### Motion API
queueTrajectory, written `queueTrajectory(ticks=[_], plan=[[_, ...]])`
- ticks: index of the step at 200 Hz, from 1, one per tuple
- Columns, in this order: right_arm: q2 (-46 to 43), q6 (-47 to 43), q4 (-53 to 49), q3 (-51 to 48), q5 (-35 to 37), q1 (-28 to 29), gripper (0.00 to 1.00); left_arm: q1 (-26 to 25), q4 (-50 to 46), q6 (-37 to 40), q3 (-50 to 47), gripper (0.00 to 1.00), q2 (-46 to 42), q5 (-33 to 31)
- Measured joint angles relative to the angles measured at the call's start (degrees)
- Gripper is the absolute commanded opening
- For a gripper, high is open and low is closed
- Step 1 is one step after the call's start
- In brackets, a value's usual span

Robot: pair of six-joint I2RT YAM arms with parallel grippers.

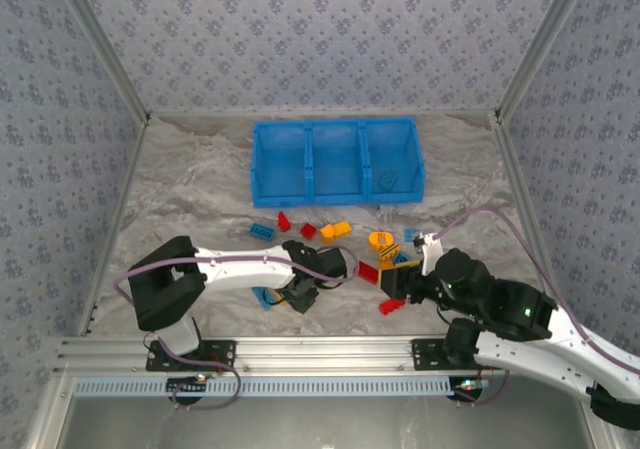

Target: Sort the legos into containers by color

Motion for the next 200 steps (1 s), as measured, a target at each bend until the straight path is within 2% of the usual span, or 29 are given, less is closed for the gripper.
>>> queueTrajectory(ticks=[29, 67, 103, 122, 150, 166, 200], plan=[[0.31, 0.15, 0.61, -0.26, 0.0, 0.02, 0.57, 1.01, 1.73, 0.92, 0.0, 0.23, 0.87, -0.11], [0.87, 0.11, 1.18, -0.26, 0.02, 0.0, 0.56, 1.09, 1.55, 1.6, 1.05, 0.05, 0.92, -0.85], [2.05, -1.09, 1.42, 0.33, 0.26, 0.0, 0.57, 2.89, -5.46, 0.24, 13.18, 0.0, -2.1, -2.84], [3.98, -2.99, 3.52, 1.16, 0.22, -0.02, 0.57, 8.94, -7.04, -0.76, 21.81, 0.0, -5.64, -2.23], [10.73, -7.76, 10.43, 2.51, 0.31, -0.11, 0.57, 23.02, -6.95, -1.18, 30.84, 0.0, -7.91, 0.61], [16.57, -11.02, 14.88, 4.09, 1.6, -0.15, 0.59, 29.49, -7.08, -1.05, 36.3, 0.0, -4.76, 1.6], [29.09, -18.95, 26.56, 7.06, 7.04, -0.15, 0.61, 36.83, -6.54, -0.9, 47.89, 0.0, 8.72, 4.59]])
